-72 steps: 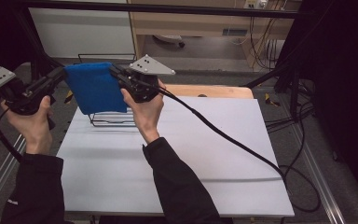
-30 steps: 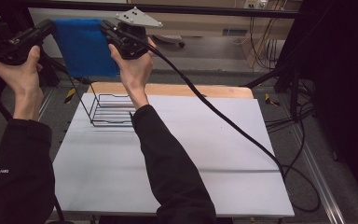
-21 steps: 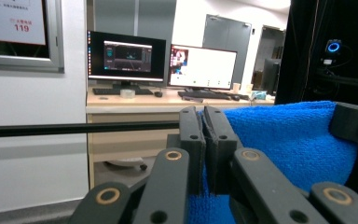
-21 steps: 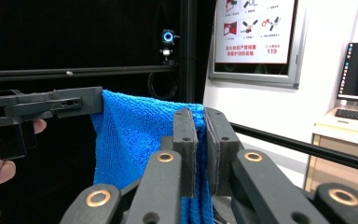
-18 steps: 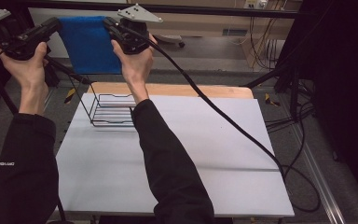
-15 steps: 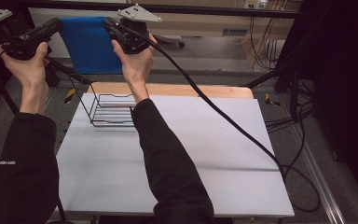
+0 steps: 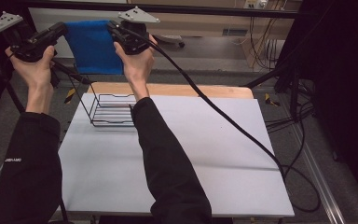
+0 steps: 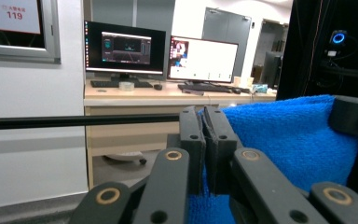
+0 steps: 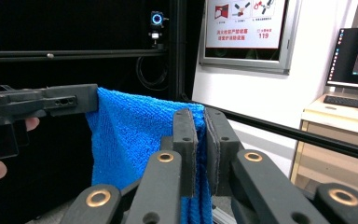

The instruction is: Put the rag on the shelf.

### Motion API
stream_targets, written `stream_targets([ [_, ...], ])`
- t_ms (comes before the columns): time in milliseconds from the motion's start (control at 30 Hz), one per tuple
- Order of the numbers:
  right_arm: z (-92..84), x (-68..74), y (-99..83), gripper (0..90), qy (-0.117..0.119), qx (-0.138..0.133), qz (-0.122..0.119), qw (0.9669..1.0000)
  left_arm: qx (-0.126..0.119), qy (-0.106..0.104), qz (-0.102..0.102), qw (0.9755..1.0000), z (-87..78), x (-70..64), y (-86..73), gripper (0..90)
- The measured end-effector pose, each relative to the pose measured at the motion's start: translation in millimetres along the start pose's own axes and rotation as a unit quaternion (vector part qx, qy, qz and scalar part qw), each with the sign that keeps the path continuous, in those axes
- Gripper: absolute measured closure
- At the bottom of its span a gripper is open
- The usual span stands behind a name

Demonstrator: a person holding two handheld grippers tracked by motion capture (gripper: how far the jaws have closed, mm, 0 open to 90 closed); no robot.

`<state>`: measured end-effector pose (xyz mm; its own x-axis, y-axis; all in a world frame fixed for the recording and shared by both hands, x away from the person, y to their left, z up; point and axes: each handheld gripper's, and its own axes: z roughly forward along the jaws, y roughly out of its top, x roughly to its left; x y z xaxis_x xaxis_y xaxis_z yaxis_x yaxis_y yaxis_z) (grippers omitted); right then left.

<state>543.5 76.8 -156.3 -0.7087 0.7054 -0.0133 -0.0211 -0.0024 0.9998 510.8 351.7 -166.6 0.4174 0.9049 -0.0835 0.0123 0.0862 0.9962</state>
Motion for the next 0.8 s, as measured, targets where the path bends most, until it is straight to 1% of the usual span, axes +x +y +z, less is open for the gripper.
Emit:
stream_targets([
  [133, 3.9, -1.5, -4.7, 84.3, -0.010, 0.005, 0.003, 0.9999, 0.009, 0.002, -0.001, 1.0000, 3.9, 1.1, -5.5, 86.8],
  [200, 5.9, -2.5, -6.5, 84.3, -0.015, 0.009, -0.001, 0.9998, 0.012, 0.004, 0.000, 0.9999, 5.4, 1.2, -6.8, 86.8],
  [233, 7.6, -2.8, -8.7, 84.5, -0.020, 0.015, -0.008, 0.9997, 0.014, 0.006, 0.003, 0.9999, 6.1, 1.0, -7.4, 86.9],
  [367, 9.4, -3.7, -12.1, 84.7, -0.025, 0.022, -0.015, 0.9993, 0.020, 0.006, 0.012, 0.9997, 6.3, -0.4, -8.9, 86.9],
  [400, 9.9, -4.7, -13.9, 84.7, -0.024, 0.023, -0.010, 0.9994, 0.020, 0.007, 0.015, 0.9997, 5.7, -0.9, -8.9, 86.9],
  [467, 10.0, -5.1, -14.9, 84.7, -0.024, 0.023, -0.009, 0.9994, 0.021, 0.005, 0.019, 0.9996, 5.1, -1.1, -9.4, 86.8],
  [533, 10.2, -4.8, -18.1, 84.7, -0.025, 0.028, -0.015, 0.9992, 0.025, 0.004, 0.020, 0.9995, 5.1, -0.7, -11.0, 86.9],
  [600, 10.0, -4.4, -19.3, 84.7, -0.026, 0.032, -0.016, 0.9990, 0.025, 0.002, 0.022, 0.9994, 4.5, -0.8, -14.5, 86.9],
  [633, 9.6, -3.3, -21.5, 84.7, -0.026, 0.037, -0.023, 0.9987, 0.027, 0.002, 0.025, 0.9993, 3.9, -0.5, -16.8, 86.9],
  [667, 9.1, -2.7, -22.3, 84.7, -0.025, 0.038, -0.024, 0.9987, 0.028, 0.001, 0.025, 0.9993, 3.3, 0.3, -19.3, 86.8],
  [800, 6.4, -2.5, -26.3, 84.7, -0.019, 0.041, -0.015, 0.9989, 0.034, -0.011, 0.023, 0.9991, 0.6, 3.3, -27.8, 86.8],
])
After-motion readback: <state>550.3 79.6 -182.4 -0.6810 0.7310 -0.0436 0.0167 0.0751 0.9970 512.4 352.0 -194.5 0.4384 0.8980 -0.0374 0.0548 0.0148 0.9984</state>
